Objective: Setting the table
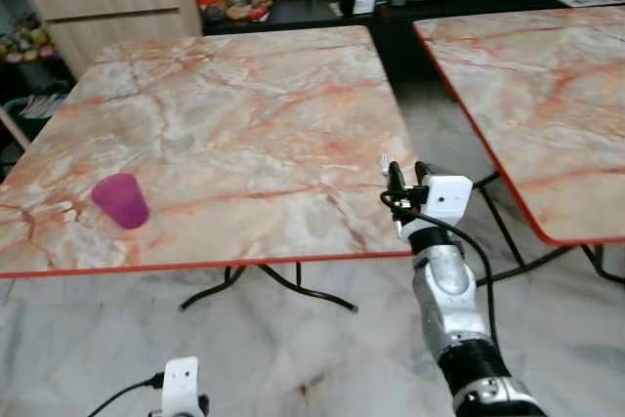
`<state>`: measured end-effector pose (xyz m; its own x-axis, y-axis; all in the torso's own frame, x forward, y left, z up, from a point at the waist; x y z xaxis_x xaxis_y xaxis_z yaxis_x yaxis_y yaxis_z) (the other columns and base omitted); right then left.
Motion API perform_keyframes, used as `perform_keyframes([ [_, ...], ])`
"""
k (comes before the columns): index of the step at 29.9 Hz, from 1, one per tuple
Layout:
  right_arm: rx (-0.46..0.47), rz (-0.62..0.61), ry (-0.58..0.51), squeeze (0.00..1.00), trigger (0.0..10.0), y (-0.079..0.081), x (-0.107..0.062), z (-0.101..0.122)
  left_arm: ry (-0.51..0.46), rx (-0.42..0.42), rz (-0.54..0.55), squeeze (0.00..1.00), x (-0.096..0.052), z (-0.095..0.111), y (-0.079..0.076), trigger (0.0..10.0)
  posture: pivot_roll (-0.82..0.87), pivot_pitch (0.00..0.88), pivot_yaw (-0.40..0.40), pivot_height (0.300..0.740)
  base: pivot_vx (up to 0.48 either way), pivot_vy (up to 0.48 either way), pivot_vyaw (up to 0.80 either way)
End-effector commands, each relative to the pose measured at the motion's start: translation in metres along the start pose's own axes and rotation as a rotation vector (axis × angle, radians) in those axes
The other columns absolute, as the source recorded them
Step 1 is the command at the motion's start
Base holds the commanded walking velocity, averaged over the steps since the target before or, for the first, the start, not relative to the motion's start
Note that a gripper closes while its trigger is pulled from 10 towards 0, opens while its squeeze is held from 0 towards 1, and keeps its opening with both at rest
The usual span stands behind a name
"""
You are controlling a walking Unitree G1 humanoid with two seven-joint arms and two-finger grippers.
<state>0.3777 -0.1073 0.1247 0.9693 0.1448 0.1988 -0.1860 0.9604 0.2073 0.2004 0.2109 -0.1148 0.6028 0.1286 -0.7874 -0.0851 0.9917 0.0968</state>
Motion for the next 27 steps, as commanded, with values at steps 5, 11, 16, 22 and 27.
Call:
perform_keyframes([
  [5,-0.010,-0.029,-0.002,0.00,10.0,-0.011,0.001,0.003,-0.007,-0.004,-0.005,0.00,0.001,0.003,-0.002,10.0,0.00,0.021,0.074,0.740,0.315,0.000,0.00],
  [11,-0.002,-0.045,-0.007,0.00,10.0,-0.012,0.000,0.003,-0.004,0.006,-0.007,0.00,0.000,0.002,0.000,10.0,0.00,0.026,0.086,0.740,0.317,0.000,0.00],
  [16,0.003,-0.050,-0.004,0.00,10.0,-0.012,-0.002,0.002,-0.006,0.007,-0.007,0.00,0.000,0.002,0.000,10.0,-0.01,0.033,0.090,0.740,0.317,0.000,0.00],
  [22,0.003,-0.048,0.009,0.00,10.0,-0.008,-0.008,-0.004,-0.008,0.006,-0.008,0.00,0.000,0.003,0.000,10.0,-0.01,0.042,0.090,0.740,0.316,0.000,0.00],
  [27,0.004,-0.022,0.062,0.00,10.0,0.000,-0.016,-0.018,-0.003,0.004,-0.007,0.00,0.000,0.001,-0.001,10.0,-0.01,0.053,0.086,0.740,0.313,0.000,0.00],
])
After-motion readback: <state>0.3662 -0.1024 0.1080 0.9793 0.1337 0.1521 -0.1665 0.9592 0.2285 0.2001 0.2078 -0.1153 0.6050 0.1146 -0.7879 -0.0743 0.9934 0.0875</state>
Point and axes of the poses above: a point about 5 cm out from each wrist's last joint towards the gripper, its own x axis pointing out of the wrist towards the gripper, its own z axis along the axis of the wrist's last joint, y = z × x, the point moved 4 cm from there along x, pointing out of the wrist towards the gripper, and after that the axes turned 7 degrees about x, right-handed, at the moved point
